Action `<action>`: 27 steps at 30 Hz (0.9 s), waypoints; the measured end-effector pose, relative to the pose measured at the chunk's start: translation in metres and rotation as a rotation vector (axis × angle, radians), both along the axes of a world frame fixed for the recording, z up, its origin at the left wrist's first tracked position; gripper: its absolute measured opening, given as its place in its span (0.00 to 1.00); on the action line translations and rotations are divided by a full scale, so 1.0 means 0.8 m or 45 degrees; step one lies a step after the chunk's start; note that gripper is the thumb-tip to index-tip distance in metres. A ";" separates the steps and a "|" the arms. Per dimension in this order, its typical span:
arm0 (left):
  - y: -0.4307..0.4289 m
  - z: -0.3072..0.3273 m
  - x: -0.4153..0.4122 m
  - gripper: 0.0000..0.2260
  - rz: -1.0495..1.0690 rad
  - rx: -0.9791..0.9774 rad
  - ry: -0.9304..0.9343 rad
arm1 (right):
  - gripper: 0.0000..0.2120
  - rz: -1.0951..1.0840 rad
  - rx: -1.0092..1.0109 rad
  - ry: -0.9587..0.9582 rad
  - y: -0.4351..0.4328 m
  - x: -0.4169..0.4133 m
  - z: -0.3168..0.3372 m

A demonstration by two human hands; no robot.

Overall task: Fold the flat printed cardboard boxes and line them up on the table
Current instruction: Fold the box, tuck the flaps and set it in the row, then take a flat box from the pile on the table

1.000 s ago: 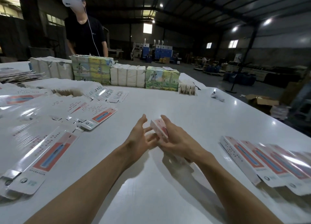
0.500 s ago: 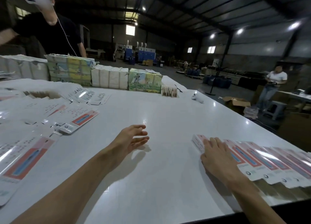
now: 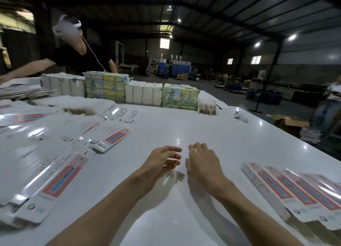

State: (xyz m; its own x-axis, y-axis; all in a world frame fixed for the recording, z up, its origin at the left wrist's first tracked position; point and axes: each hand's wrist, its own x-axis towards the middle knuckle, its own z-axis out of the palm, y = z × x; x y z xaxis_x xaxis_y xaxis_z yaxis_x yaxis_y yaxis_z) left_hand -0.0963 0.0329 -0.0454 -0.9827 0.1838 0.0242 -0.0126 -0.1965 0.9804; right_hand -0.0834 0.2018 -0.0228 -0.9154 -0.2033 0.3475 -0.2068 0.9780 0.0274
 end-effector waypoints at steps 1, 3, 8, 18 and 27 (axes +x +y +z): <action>-0.002 0.001 -0.001 0.12 0.037 -0.048 0.006 | 0.18 0.047 -0.019 -0.008 -0.018 -0.005 -0.006; -0.007 0.003 -0.003 0.11 0.129 -0.185 0.029 | 0.18 0.135 -0.072 -0.007 -0.040 -0.008 -0.021; -0.049 0.030 -0.004 0.07 0.234 -0.757 0.122 | 0.22 0.318 -0.236 0.018 -0.033 -0.008 -0.040; -0.211 0.075 0.043 0.28 0.575 -2.054 -0.344 | 0.18 0.486 -0.482 0.004 -0.033 -0.012 -0.040; -0.248 0.072 0.066 0.43 0.862 -2.125 -0.569 | 0.17 0.557 -0.653 -0.040 -0.027 -0.017 -0.042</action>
State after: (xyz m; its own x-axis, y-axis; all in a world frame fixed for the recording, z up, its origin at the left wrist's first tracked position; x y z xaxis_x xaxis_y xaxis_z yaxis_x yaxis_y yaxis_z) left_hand -0.0434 -0.1654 0.0123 -0.7713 -0.6365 0.0037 -0.6340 0.7686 0.0854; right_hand -0.0970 0.1800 -0.0565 -0.7978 -0.3738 0.4731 -0.5796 0.6918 -0.4307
